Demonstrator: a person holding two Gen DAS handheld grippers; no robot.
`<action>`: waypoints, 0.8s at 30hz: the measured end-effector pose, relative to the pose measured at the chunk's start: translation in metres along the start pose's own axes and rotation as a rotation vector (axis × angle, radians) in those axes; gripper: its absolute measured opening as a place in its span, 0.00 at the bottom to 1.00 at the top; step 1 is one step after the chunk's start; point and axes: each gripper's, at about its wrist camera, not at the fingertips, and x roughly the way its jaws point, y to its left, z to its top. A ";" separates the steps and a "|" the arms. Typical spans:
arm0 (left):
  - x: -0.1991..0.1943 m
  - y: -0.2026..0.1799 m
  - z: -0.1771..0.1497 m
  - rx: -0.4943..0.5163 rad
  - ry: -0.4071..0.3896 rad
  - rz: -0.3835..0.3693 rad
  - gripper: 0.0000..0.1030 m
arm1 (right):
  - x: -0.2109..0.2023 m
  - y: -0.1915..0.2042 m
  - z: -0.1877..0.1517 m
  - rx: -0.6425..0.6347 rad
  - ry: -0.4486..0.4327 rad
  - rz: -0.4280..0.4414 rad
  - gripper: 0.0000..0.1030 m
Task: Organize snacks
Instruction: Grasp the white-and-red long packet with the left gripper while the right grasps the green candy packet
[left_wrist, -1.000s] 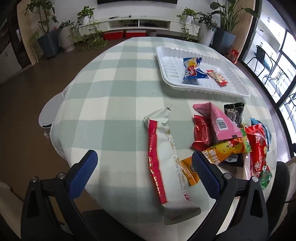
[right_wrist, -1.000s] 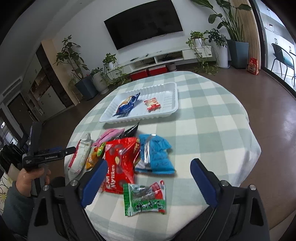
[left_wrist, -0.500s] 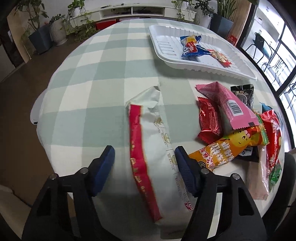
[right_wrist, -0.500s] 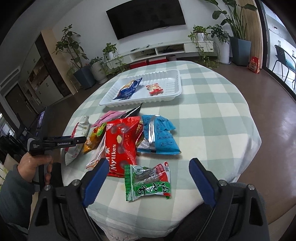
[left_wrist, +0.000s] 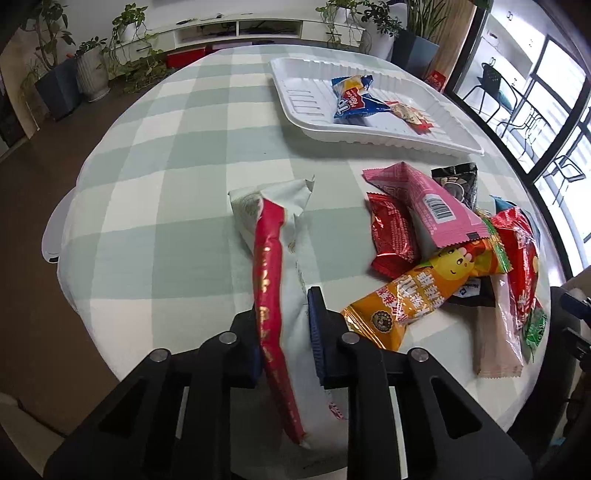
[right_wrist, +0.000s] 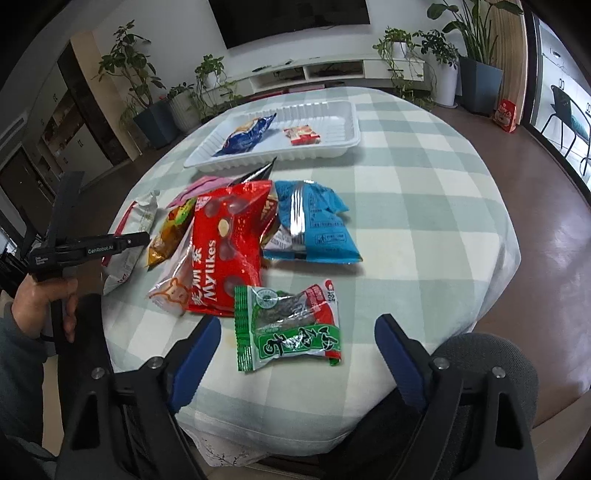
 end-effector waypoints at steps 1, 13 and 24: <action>-0.001 0.000 -0.002 -0.003 -0.001 -0.011 0.17 | 0.003 0.001 -0.001 0.001 0.012 -0.001 0.85; -0.005 0.004 -0.011 0.003 -0.001 -0.056 0.16 | 0.000 0.021 0.012 -0.419 0.083 0.036 0.85; -0.004 0.001 -0.010 0.081 0.029 -0.062 0.16 | 0.035 0.037 0.010 -0.965 0.224 0.191 0.78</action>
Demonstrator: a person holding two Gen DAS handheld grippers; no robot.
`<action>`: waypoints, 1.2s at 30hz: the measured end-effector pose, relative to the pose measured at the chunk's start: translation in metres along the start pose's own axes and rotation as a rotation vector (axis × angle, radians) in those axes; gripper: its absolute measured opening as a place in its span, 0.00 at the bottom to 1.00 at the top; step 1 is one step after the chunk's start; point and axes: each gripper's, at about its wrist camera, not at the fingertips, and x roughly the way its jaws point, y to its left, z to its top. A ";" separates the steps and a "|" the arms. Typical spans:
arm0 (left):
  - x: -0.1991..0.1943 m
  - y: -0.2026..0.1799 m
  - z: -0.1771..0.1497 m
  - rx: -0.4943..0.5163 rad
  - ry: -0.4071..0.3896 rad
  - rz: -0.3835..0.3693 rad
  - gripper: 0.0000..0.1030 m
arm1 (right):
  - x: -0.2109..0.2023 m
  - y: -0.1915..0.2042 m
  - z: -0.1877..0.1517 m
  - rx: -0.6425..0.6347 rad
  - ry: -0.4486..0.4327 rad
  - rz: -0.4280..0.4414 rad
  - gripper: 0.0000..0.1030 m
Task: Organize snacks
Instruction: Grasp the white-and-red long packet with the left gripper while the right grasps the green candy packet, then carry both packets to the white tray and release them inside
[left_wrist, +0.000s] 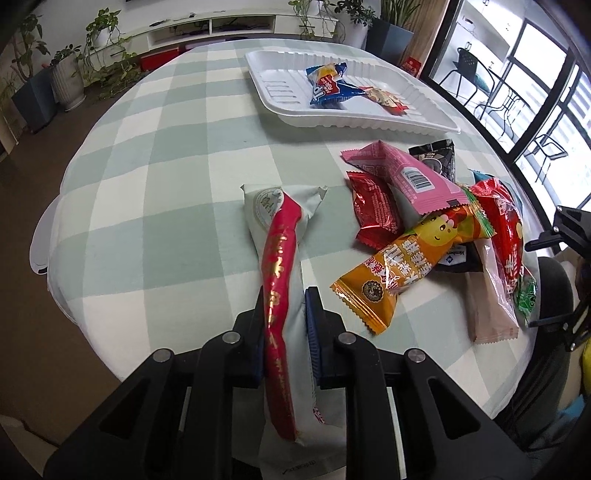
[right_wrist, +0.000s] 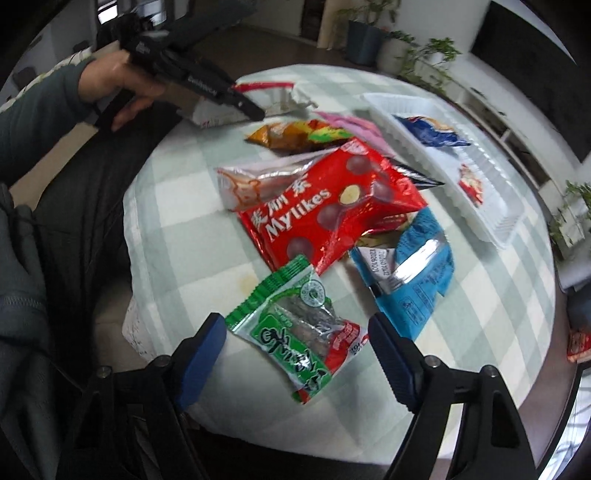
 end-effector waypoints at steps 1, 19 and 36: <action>0.000 0.000 0.000 0.008 0.005 -0.001 0.16 | 0.005 -0.002 0.000 -0.028 0.019 0.012 0.78; -0.005 -0.001 -0.005 0.076 0.025 -0.036 0.15 | 0.008 -0.026 -0.002 0.067 0.031 0.174 0.26; -0.037 0.012 -0.007 -0.060 -0.085 -0.135 0.08 | -0.039 -0.072 -0.022 0.493 -0.342 0.258 0.26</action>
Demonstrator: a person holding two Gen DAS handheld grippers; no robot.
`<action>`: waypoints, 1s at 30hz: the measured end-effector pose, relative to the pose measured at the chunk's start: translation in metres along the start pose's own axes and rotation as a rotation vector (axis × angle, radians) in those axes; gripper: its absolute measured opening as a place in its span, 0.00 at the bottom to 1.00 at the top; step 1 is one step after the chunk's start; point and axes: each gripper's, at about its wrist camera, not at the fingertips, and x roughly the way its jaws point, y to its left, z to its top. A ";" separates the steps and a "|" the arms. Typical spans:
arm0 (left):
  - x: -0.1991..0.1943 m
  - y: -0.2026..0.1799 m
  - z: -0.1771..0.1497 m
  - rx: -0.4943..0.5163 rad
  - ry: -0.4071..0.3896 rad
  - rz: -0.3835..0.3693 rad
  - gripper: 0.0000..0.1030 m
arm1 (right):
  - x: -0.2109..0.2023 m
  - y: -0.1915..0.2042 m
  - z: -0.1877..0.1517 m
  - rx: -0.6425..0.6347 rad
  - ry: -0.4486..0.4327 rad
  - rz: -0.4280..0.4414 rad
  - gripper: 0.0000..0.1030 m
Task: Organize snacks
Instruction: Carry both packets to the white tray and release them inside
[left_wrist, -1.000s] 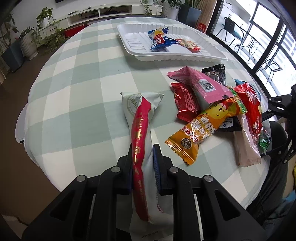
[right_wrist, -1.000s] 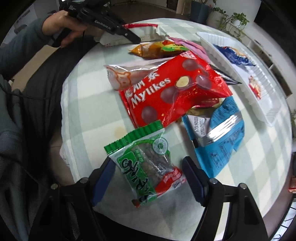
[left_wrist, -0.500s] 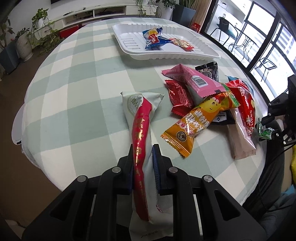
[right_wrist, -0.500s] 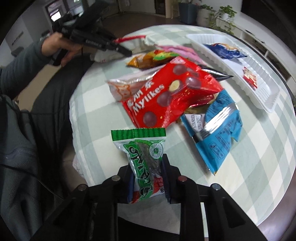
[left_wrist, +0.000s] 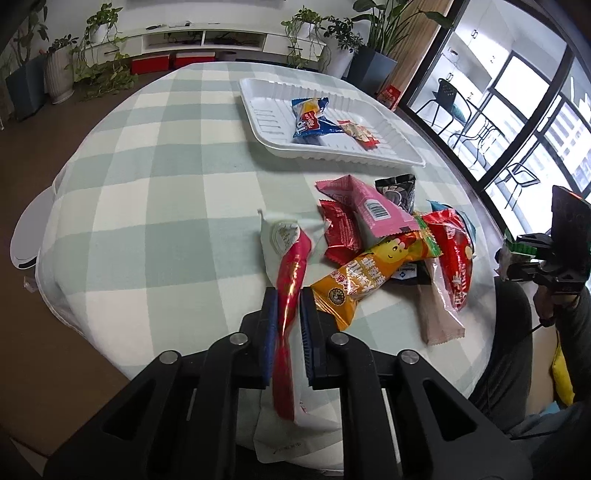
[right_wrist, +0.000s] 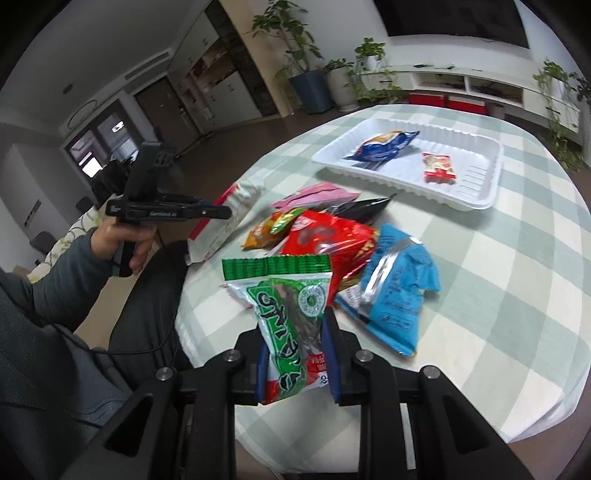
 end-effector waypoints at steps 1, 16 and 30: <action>0.003 -0.001 0.000 0.011 0.011 0.008 0.08 | -0.001 -0.001 0.000 0.008 0.000 -0.007 0.26; 0.045 -0.029 -0.001 0.239 0.161 0.183 0.12 | 0.003 0.002 -0.006 0.009 -0.011 -0.019 0.26; 0.011 -0.018 0.003 0.105 0.042 0.043 0.10 | -0.004 -0.004 -0.001 0.078 -0.061 -0.034 0.26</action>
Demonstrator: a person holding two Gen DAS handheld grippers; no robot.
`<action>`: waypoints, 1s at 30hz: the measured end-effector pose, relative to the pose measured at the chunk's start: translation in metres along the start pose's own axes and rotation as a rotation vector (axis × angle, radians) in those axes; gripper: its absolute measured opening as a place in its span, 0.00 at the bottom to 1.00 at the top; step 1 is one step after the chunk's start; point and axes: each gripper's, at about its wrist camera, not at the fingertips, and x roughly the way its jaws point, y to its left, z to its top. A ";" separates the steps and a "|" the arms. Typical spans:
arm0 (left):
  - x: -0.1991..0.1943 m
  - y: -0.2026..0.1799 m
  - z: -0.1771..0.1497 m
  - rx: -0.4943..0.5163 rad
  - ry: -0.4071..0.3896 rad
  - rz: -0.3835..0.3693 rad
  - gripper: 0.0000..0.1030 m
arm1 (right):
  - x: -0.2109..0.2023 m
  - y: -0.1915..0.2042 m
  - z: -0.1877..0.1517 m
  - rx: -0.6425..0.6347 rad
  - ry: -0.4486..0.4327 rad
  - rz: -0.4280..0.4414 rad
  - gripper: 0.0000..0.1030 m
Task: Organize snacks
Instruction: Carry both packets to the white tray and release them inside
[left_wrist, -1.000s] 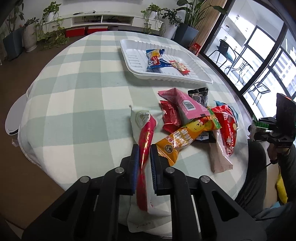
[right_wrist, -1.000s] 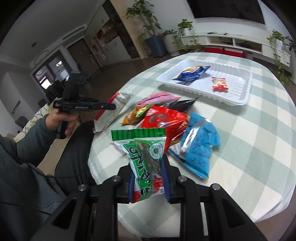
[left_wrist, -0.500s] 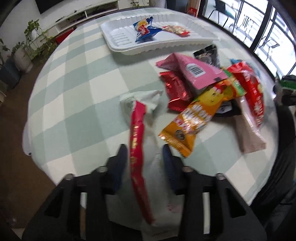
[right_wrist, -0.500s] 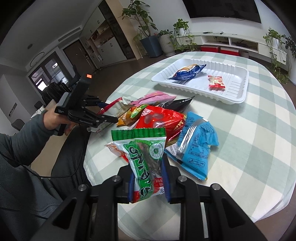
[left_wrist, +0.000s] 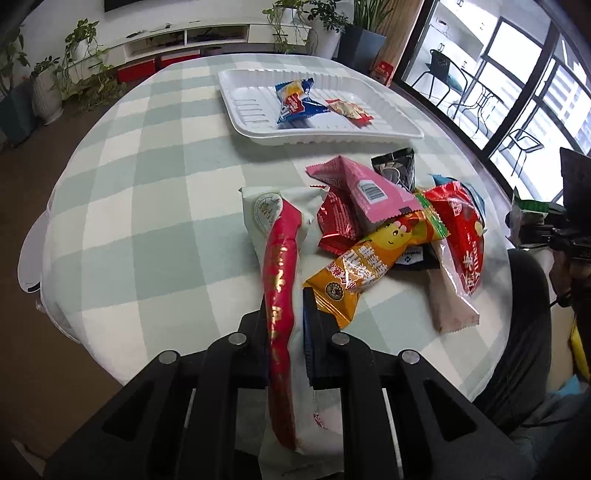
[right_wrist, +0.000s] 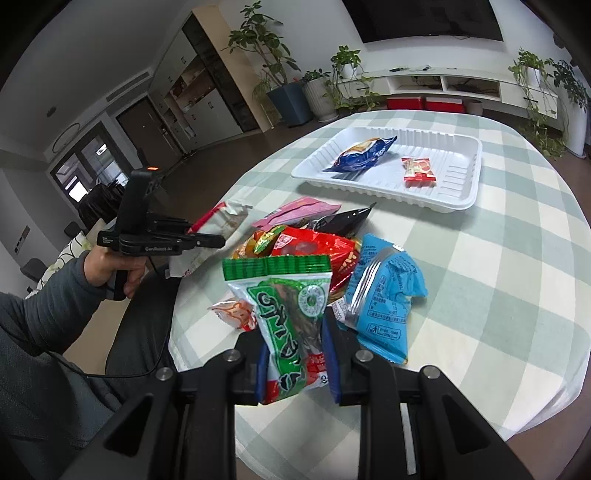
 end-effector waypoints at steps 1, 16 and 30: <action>-0.004 -0.001 0.002 0.002 -0.008 0.000 0.10 | -0.001 -0.002 0.001 0.013 -0.004 0.002 0.26; -0.025 0.012 0.138 -0.022 -0.165 -0.083 0.11 | -0.030 -0.055 0.070 0.214 -0.134 -0.103 0.26; 0.067 0.024 0.265 -0.065 -0.066 -0.102 0.11 | 0.034 -0.108 0.202 0.344 -0.115 -0.148 0.26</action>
